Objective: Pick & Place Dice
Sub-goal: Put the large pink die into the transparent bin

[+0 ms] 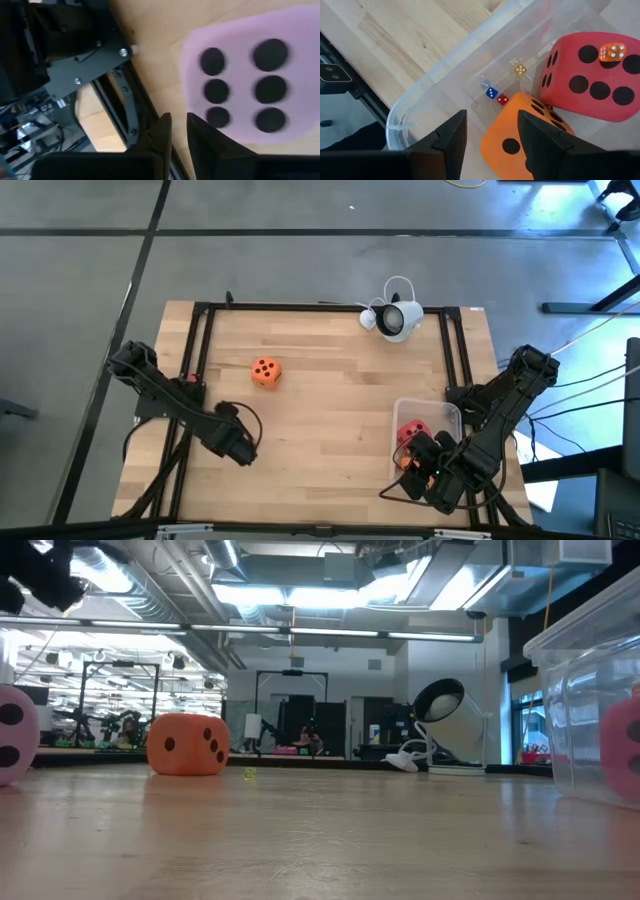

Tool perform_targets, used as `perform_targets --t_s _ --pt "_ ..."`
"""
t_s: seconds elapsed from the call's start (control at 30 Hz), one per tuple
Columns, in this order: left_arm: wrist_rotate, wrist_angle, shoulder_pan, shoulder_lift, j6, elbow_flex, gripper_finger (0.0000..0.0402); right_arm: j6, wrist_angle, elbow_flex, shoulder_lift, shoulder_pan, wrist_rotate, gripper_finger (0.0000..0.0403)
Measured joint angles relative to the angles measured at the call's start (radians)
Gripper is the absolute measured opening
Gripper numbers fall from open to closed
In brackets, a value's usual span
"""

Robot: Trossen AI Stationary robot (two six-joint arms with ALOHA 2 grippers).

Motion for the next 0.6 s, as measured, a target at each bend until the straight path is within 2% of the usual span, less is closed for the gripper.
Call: perform_targets --t_s 0.27,0.5,0.6 --pt "0.016 0.001 0.0 0.0 0.0 -0.065 0.0003 0.0 0.002 0.0 0.0 0.0 -0.001 0.0173" --pt "0.074 0.156 0.007 -0.003 0.105 -0.136 0.0002 -0.001 0.002 0.0 0.0 0.0 -0.003 0.0173" --pt "0.061 0.19 0.007 -0.004 0.088 -0.147 0.0001 -0.002 0.003 0.0 0.0 0.0 -0.004 0.0173"
